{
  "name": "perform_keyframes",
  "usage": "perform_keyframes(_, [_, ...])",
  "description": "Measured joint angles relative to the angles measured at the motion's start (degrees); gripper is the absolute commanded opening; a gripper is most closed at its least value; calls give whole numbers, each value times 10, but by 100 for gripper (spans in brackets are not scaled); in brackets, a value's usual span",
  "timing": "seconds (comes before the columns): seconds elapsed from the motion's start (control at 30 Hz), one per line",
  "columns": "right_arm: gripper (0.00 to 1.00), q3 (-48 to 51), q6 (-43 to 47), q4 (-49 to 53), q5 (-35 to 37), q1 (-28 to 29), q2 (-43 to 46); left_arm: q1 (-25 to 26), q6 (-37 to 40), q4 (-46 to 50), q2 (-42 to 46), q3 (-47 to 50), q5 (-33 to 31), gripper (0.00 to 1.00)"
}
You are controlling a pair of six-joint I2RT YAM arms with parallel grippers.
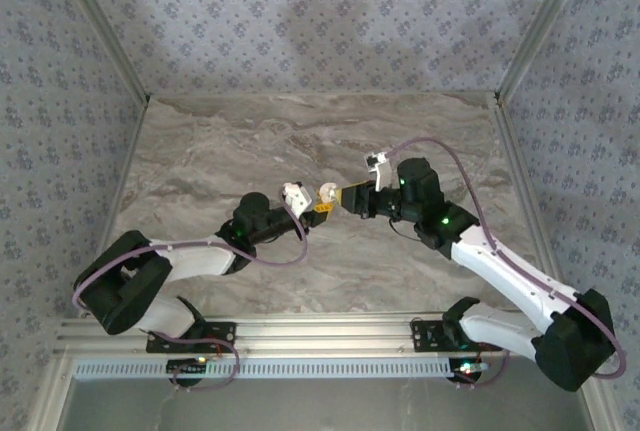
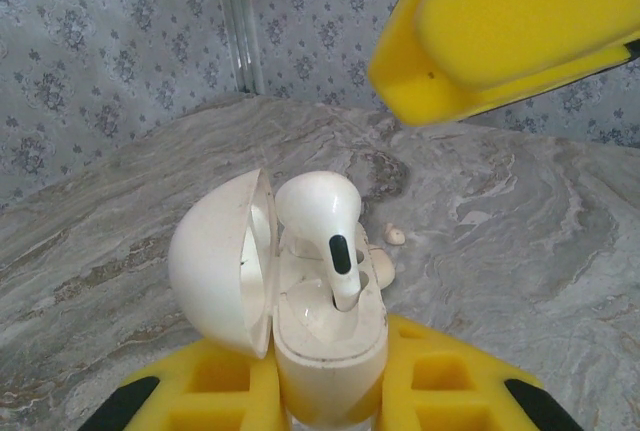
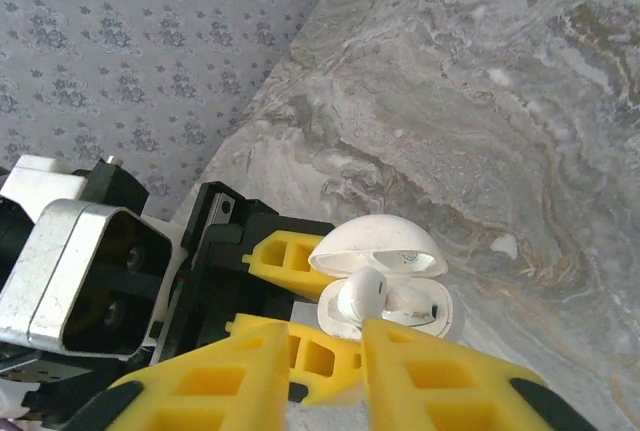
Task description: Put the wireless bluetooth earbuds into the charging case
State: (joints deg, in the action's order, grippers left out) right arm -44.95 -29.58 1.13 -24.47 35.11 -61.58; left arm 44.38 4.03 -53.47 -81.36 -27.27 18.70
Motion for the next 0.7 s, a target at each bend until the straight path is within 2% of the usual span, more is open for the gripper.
perform_keyframes(0.33, [14, -2, -29, -11, -29, -8, -27, 0, 0, 10, 7, 0, -1, 8])
perform_keyframes(0.7, [11, -3, -37, -31, -45, -10, -48, 0, 0, 10, 9, 0, -1, 8])
